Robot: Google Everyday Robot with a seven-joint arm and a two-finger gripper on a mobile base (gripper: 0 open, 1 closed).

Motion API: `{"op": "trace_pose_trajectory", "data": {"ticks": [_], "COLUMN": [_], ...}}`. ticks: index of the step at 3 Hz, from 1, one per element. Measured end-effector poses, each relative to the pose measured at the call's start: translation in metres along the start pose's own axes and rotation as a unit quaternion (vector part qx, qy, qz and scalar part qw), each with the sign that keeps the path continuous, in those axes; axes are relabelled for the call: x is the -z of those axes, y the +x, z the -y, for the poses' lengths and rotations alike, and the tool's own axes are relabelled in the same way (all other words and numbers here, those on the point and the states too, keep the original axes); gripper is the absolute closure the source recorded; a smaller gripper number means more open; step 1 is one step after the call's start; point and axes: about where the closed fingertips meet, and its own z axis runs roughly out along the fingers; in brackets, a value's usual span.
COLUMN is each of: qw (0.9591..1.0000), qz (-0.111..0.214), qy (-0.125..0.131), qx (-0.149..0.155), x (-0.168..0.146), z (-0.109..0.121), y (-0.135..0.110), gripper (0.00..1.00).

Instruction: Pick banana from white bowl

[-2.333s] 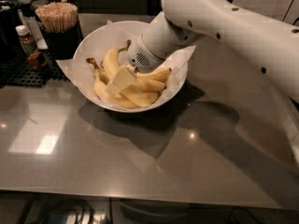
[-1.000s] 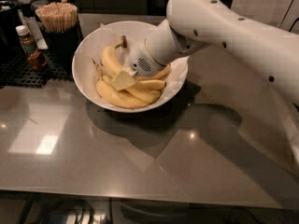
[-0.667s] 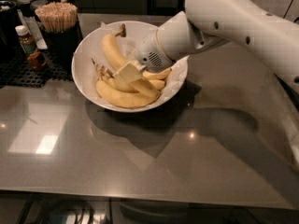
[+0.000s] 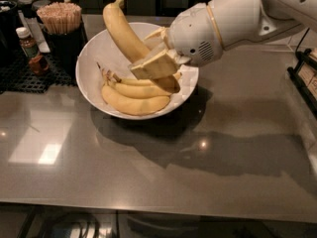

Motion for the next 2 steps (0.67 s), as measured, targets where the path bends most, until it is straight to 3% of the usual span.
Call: {"op": "trace_pose_trajectory", "data": {"ticks": [1, 2], "qw": [0.9967, 0.9918], "qz": [0.000, -0.039], "qy": [-0.011, -0.007], "qx": [0.080, 0.122], "x": [0.035, 0.065], "z": [-0.061, -0.116], "y": [-0.022, -0.019], "gripper": [1.00, 1.00]}}
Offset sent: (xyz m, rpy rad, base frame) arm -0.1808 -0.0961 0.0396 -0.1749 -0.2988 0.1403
